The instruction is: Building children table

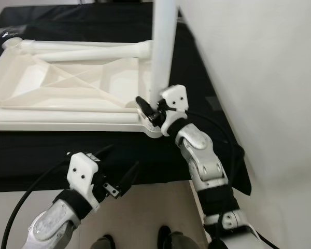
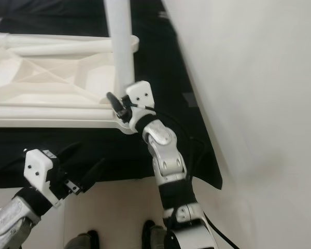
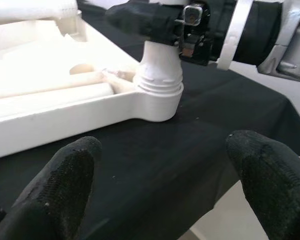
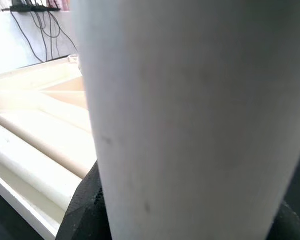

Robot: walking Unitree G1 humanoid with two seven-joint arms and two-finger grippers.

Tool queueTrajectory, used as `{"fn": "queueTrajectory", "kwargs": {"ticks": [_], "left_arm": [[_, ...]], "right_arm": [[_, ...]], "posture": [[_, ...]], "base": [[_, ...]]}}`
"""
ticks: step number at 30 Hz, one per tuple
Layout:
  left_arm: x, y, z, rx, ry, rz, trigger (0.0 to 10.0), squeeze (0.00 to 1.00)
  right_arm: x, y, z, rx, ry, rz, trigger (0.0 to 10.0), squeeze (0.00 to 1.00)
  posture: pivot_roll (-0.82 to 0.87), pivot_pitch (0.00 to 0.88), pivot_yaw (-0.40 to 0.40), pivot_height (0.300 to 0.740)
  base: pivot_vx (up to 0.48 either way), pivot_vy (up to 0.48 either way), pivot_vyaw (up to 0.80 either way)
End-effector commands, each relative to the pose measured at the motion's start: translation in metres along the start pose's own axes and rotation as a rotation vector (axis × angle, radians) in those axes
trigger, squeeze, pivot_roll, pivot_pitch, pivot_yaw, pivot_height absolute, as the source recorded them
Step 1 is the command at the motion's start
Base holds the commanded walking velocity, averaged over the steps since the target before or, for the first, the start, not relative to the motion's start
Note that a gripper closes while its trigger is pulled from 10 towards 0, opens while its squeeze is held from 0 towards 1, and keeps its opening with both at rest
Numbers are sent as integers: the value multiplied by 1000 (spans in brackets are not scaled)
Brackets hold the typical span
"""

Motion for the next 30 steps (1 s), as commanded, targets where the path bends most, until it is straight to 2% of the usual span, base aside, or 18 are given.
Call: {"fn": "queueTrajectory", "kwargs": {"ticks": [1, 5, 6, 9, 13, 14, 17, 18, 19, 23, 27, 30], "left_arm": [[-5, -3, -4, 15, 7, -25, 10000, 0], [-6, -4, -4, 14, 6, -28, 10000, 0], [-5, -3, -5, 16, 4, -24, 10000, 0], [-3, -1, -4, 16, 1, -15, 10000, 0], [-2, -1, -4, 14, 0, -14, 10000, 0], [-2, -2, -3, 10, -2, -13, 10000, 0], [-2, -3, -3, 8, -3, -13, 10000, 0], [-2, -3, -3, 8, -3, -13, 10000, 0], [-2, -3, -3, 8, -2, -13, 10000, 0], [-2, -3, -2, 6, -5, -9, 10000, 0], [-2, -2, -1, 5, -7, -7, 10000, 0], [-2, 0, -1, 7, -8, -4, 10000, 0]], "right_arm": [[26, 7, -59, 228, -49, 108, 0, 0], [31, 0, -51, 210, -42, 135, 0, 0], [33, -3, -45, 189, -34, 150, 10000, 0], [34, -7, -29, 139, -29, 162, 10000, 0], [35, -6, -25, 132, -31, 157, 10000, 0], [41, -9, 6, -33, -48, 350, 10000, 1000], [43, -8, 18, -92, -44, 420, 10000, 1000], [42, -7, 28, -147, -35, 494, 10000, 412], [42, -5, 33, -172, -20, 546, 10000, 0], [54, 16, 32, -200, 100, 848, 10000, 0], [52, 18, 30, -188, 104, 894, 10000, 0], [46, 10, 34, -186, 90, 890, 10000, 0]], "posture": [[86, 318, -95, 740], [85, 315, -100, 740], [91, 315, -101, 740], [95, 314, -99, 740], [95, 314, -99, 740], [97, 310, -102, 740], [98, 310, -104, 740], [101, 308, -107, 740], [105, 309, -107, 740], [114, 309, -109, 740], [122, 311, -112, 740], [133, 317, -116, 740]], "base": [[0, 0, 0], [0, 0, 0], [0, 0, 0], [0, 0, 0], [0, 0, 0], [0, 0, 0], [0, 0, 0], [0, 0, 0], [0, 0, 0], [0, 0, 0], [0, 0, 0], [0, 0, 0]]}}
Point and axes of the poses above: a point about 5 cm out from each wrist's last joint towards the gripper, its own y axis pointing back from the gripper into the wrist, its own z axis along the axis of the wrist's last joint, x = y × z, the point moved 6 cm from there along -y, pointing out of the wrist towards the gripper, and after that the axes turned 12 degrees about y, right-handed, at the moved point
